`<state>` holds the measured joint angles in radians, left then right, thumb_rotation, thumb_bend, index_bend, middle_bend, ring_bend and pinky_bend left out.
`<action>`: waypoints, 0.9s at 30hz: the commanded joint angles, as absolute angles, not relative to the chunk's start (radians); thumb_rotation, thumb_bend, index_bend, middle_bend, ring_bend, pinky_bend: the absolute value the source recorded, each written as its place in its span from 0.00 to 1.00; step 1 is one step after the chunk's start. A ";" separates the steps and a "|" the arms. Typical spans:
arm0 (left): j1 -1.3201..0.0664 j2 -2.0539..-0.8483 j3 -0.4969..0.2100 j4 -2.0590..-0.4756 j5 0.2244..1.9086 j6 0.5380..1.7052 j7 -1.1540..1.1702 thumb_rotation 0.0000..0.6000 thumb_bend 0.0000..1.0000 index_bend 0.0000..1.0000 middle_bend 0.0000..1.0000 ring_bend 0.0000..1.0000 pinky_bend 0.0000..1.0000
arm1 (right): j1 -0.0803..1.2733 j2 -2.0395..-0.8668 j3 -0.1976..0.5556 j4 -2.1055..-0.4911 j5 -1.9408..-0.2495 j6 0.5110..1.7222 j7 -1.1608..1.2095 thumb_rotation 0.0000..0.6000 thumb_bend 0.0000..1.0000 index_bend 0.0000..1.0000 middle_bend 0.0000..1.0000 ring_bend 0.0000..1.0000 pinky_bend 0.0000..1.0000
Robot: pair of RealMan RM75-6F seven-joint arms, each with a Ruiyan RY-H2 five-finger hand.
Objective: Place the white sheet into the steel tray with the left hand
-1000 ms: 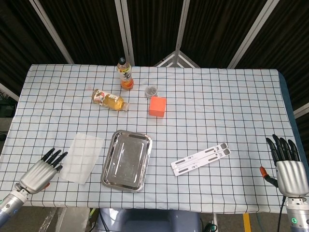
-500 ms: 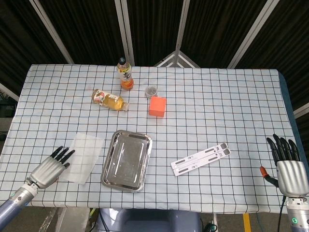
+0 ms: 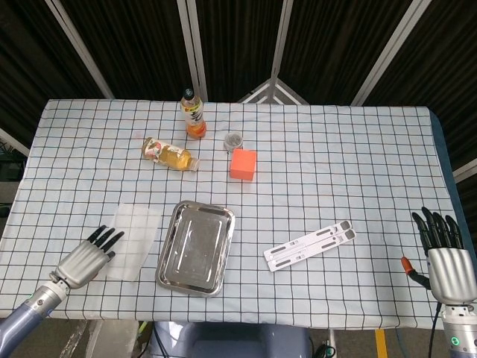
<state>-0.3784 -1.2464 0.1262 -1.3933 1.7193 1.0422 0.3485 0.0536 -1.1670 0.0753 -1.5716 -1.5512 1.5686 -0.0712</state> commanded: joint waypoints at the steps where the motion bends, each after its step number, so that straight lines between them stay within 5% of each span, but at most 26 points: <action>1: -0.381 -1.252 0.126 -1.395 1.716 1.040 0.350 1.00 0.37 0.47 0.00 0.00 0.00 | 0.053 -1.166 0.075 -1.573 -1.551 1.568 -0.068 1.00 0.33 0.00 0.00 0.00 0.00; 17: -0.382 -1.250 0.121 -1.404 1.689 1.072 0.318 1.00 0.53 0.58 0.03 0.00 0.00 | 0.052 -1.163 0.075 -1.577 -1.551 1.568 -0.063 1.00 0.33 0.00 0.00 0.00 0.00; 27: -0.414 -1.143 -0.038 -1.543 1.611 1.205 0.256 1.00 0.53 0.58 0.05 0.00 0.00 | 0.053 -1.164 0.075 -1.576 -1.550 1.565 -0.066 1.00 0.33 0.00 0.00 0.00 0.00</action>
